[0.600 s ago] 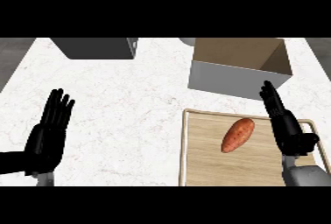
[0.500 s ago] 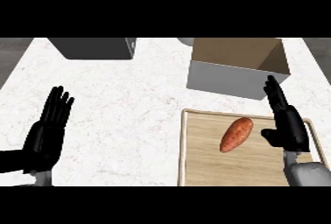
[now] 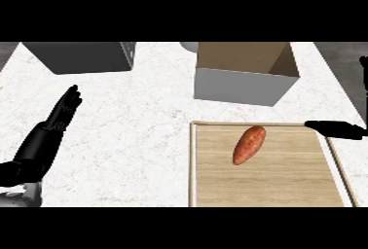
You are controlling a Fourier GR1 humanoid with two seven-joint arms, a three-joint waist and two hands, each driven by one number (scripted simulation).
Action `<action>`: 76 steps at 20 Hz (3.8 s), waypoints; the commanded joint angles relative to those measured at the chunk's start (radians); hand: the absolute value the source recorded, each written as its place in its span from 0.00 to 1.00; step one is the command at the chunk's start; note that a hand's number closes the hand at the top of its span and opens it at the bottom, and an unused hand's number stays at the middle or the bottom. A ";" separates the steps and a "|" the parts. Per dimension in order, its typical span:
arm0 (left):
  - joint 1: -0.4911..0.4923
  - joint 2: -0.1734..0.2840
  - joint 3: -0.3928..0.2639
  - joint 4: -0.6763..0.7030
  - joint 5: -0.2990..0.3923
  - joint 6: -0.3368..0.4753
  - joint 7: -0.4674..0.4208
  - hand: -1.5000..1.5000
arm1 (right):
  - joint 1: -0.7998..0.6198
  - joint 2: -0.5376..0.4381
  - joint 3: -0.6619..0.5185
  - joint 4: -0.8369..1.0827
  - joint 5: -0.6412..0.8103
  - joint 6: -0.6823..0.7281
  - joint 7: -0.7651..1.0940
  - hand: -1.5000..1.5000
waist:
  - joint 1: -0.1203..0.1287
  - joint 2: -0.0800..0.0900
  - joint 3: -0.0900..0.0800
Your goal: Pick the sweet potato from the tray and place it in the cardboard box
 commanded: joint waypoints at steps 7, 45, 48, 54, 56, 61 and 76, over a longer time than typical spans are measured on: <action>-0.103 0.047 -0.029 0.033 -0.024 -0.080 0.017 0.50 | -0.125 -0.160 0.268 -0.271 0.307 0.415 0.556 0.00 | 0.058 0.011 0.008; -0.190 -0.016 -0.029 0.172 -0.057 -0.106 -0.023 0.50 | -0.593 0.513 0.385 0.506 0.275 0.993 1.182 0.00 | 0.071 0.013 0.017; -0.205 -0.021 -0.030 0.143 -0.060 -0.099 0.013 0.50 | -0.589 0.560 0.370 0.554 0.314 0.986 1.182 0.00 | 0.074 0.014 0.019; -0.202 -0.056 -0.043 0.140 -0.074 -0.081 0.017 0.50 | -0.568 0.582 0.345 0.605 0.379 1.009 1.175 0.00 | 0.065 0.015 0.019; -0.202 0.000 0.007 0.164 -0.027 -0.151 -0.011 0.50 | -0.578 0.559 0.311 0.613 0.401 1.006 1.152 0.00 | 0.068 0.016 0.019; -0.168 -0.041 -0.016 0.157 -0.076 -0.108 -0.022 0.50 | -0.484 0.604 0.299 0.548 0.449 1.002 1.151 0.00 | 0.063 0.014 0.019; -0.137 -0.074 -0.030 0.124 -0.106 -0.115 -0.021 0.50 | -0.403 0.622 0.188 0.498 0.611 1.074 1.128 0.00 | 0.068 0.016 0.019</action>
